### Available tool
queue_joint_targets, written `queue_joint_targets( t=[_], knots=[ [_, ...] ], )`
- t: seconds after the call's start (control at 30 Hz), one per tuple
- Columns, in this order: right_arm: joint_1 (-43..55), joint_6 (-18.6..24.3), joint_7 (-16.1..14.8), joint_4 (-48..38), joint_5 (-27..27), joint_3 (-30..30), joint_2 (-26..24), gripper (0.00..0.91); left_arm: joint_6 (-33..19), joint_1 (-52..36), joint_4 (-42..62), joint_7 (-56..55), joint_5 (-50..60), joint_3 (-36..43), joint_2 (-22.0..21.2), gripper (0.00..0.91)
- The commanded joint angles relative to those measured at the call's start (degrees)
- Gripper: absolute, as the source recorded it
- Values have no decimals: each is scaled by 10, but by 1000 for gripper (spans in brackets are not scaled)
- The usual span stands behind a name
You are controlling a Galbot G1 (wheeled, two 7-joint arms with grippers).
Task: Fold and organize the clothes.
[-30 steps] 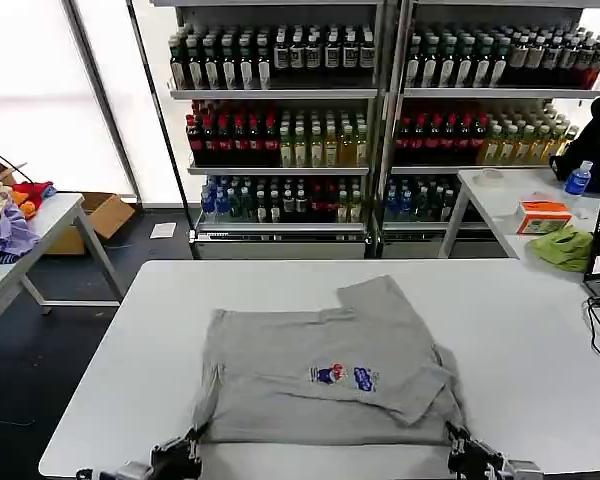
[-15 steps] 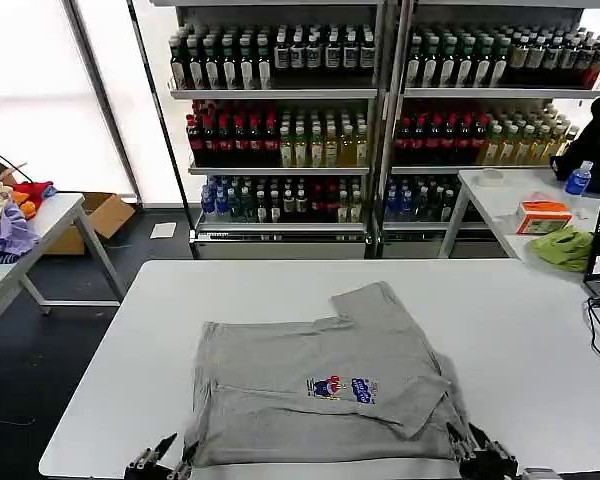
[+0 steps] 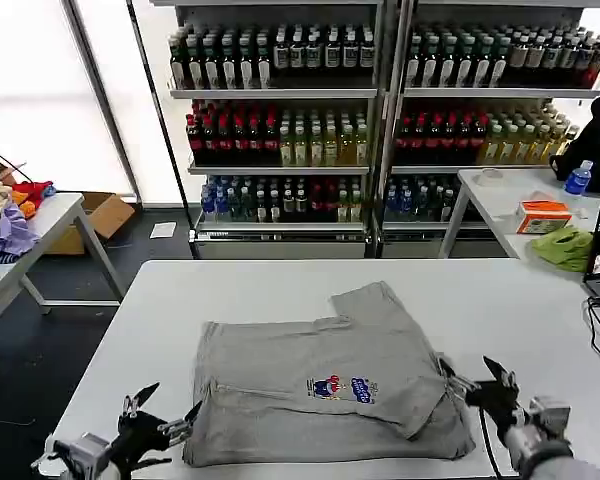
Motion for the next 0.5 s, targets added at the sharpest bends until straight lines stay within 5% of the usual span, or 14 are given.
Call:
queue_joint_targets(
  t=[0.03,0.5],
  knots=[
    [297,-2,-64,-255,-32,-148,-18,907,-38,-252,207,48,-80,87,122,907],
    [420,9,-80,-459,-45,-236,39,907,-28,-452,412,69,-77,257,83,907]
  ],
)
